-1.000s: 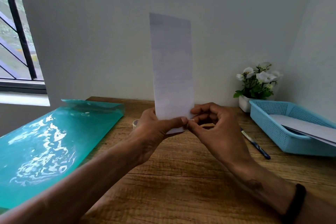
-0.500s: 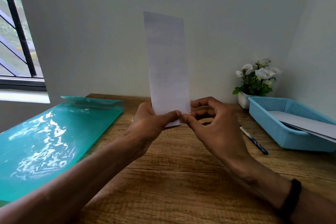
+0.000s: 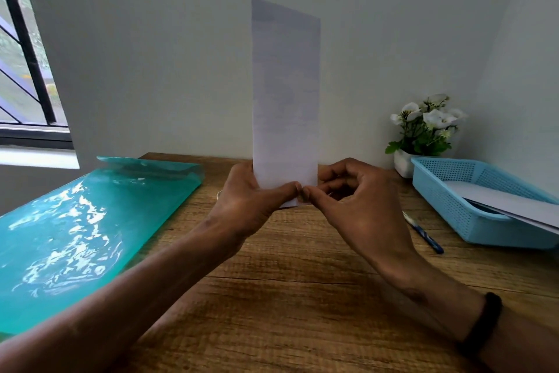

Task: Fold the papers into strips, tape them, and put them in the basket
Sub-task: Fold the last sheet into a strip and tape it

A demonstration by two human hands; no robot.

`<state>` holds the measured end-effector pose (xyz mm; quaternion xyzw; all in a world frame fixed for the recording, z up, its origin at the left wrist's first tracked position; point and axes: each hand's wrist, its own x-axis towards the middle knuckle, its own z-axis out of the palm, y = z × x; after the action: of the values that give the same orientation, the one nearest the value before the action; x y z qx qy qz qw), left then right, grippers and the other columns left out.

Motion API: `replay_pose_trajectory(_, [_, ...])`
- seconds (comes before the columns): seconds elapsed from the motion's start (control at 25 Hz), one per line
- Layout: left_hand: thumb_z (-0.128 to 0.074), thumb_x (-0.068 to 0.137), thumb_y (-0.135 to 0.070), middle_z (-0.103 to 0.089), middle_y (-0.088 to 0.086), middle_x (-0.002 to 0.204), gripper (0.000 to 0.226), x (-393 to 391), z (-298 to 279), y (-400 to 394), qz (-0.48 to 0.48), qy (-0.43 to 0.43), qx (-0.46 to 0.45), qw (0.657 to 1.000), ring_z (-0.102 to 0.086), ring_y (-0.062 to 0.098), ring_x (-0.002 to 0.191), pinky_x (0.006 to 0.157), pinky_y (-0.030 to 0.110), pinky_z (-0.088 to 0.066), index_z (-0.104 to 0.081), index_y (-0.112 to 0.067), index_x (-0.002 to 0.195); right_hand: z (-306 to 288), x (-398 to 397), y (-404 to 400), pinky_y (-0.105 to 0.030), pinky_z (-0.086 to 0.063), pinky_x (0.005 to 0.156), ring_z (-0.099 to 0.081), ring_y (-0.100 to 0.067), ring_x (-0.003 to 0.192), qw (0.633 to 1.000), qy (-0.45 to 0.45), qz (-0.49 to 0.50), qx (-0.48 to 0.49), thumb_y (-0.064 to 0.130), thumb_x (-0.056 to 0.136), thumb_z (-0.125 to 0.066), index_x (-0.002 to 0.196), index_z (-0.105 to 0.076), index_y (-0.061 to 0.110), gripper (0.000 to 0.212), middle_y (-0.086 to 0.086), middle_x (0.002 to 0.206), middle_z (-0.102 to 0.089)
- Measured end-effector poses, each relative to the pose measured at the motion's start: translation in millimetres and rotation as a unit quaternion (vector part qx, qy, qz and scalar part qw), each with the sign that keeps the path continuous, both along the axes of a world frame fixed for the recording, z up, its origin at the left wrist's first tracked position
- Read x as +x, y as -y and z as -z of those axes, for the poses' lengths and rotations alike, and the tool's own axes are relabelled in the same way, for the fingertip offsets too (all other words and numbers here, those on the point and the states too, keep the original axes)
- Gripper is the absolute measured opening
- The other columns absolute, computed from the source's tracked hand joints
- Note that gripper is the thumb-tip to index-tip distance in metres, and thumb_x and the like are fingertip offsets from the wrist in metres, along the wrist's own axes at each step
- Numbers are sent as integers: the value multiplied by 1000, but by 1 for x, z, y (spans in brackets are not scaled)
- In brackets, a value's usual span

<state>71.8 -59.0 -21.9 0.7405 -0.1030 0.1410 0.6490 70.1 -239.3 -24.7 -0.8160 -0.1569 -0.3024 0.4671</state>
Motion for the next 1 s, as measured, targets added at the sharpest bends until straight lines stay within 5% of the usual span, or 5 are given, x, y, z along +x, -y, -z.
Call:
replay_pose_trajectory(0.2, [-84, 84, -14, -74, -5, 97, 33, 0, -3, -2, 14, -1, -14, 1000, -74, -2, 85, 65, 15, -59, -61, -31, 99, -2, 8, 8, -20, -62, 69, -75, -3, 80, 996, -56, -41, 58, 33, 72, -93, 102, -73, 21, 37, 7, 86, -77])
replay_pose_trajectory(0.4, [-86, 79, -13, -78, 4, 110, 49, 1, -6, -4, 52, -40, -61, 996, -76, 17, 103, 88, 37, -64, -65, -14, 123, 0, 15, 11, -30, -64, 70, -80, -22, 88, 947, -176, -143, 227, 15, 75, -91, 111, -72, 8, 41, -9, 98, -81])
replay_pose_trajectory(0.64, [-89, 74, -5, -73, 5, 113, 51, 0, -5, -5, 71, -73, -82, 991, -76, 21, 101, 79, 32, -64, -66, -13, 118, -2, 17, 10, -31, -64, 69, -80, -25, 86, 935, -173, -160, 264, 6, 77, -88, 108, -72, 6, 34, -9, 95, -82])
replay_pose_trajectory(0.8, [-86, 75, 3, -70, 10, 120, 57, 2, -7, -7, 66, -78, -115, 988, -75, 27, 104, 79, 34, -65, -61, -7, 125, -3, 21, 10, -43, -63, 83, -80, -28, 93, 916, -190, -184, 302, -1, 79, -84, 109, -72, 6, 33, -13, 98, -81])
replay_pose_trajectory(1.0, [-87, 72, 3, -72, 12, 122, 63, 4, -4, -9, 64, -78, -130, 986, -73, 31, 110, 85, 40, -65, -61, -7, 128, -3, 19, 10, -44, -62, 87, -79, -27, 98, 914, -200, -213, 280, 4, 68, -87, 111, -71, 7, 47, -11, 101, -82])
